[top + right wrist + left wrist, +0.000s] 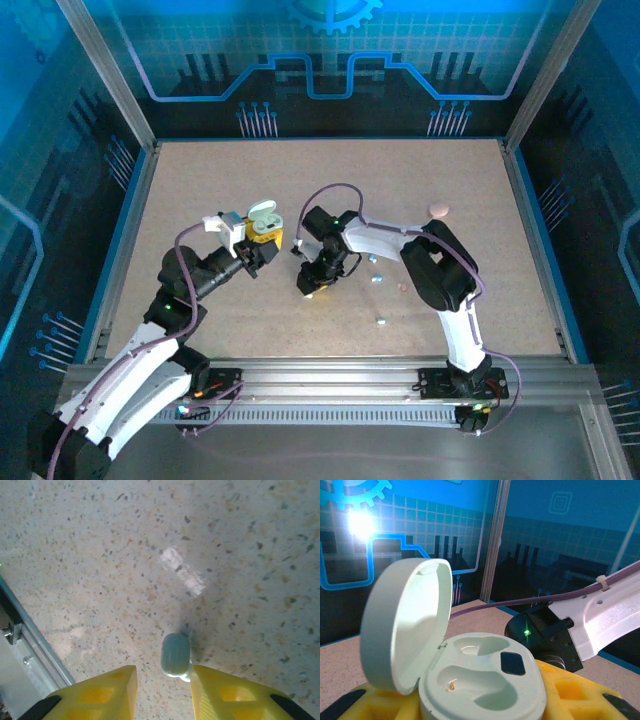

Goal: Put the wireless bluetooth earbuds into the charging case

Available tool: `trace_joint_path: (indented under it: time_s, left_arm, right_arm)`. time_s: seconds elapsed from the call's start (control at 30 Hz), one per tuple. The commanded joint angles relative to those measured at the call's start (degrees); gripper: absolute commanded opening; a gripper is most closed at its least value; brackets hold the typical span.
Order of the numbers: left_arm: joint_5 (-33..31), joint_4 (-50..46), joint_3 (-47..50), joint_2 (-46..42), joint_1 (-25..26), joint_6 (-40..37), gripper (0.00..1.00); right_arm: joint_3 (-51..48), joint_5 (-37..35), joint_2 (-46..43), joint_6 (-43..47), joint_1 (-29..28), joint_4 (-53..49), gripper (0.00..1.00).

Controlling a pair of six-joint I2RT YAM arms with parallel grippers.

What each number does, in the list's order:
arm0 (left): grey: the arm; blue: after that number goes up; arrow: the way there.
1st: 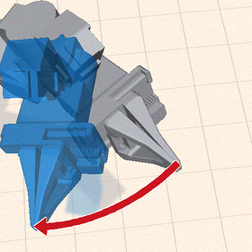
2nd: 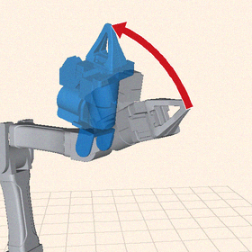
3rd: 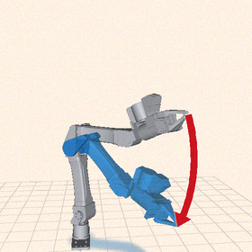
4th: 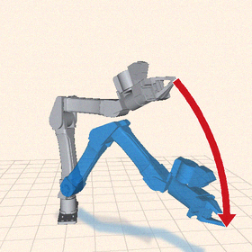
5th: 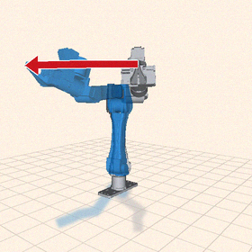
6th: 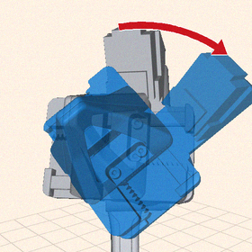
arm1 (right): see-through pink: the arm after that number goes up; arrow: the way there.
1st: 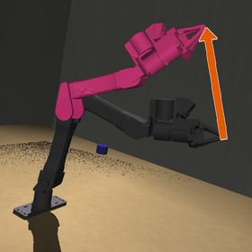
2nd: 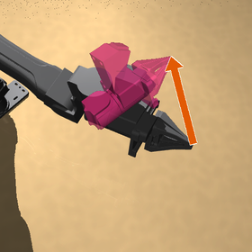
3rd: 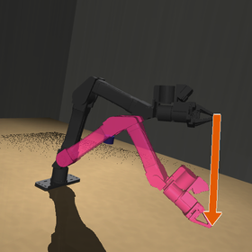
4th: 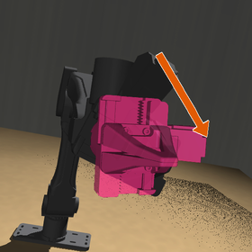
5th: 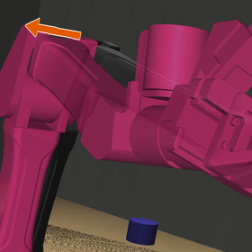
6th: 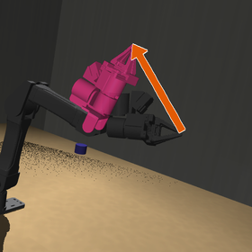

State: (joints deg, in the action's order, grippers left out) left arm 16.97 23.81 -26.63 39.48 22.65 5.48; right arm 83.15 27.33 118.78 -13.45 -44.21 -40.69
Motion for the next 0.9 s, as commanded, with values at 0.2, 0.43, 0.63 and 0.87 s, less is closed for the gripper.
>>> trace_joint_path:
  time_s: [0.2,0.43,0.63,0.87]
  left_arm:
    - [1.5,1.0,-2.1,-0.4,-0.2,-0.3,0.35]
    - [1.4,1.0,-2.5,-0.6,-0.3,-0.2,0.35]
    - [1.3,0.5,-3.2,-1.7,-0.3,-0.3,0.35]
    - [1.5,-0.5,-4.1,-2.5,-0.2,-0.6,0.35]
  right_arm:
    - [0.6,-0.9,-3.2,-0.7,-1.8,-1.5,0.35]
    - [5.1,-9.9,-0.8,-0.9,-3.7,-4.8,0.35]
    - [10.1,-14.0,3.0,0.2,-6.2,-8.4,0.36]
    - [14.3,-15.9,6.0,1.3,-7.9,-11.3,0.37]
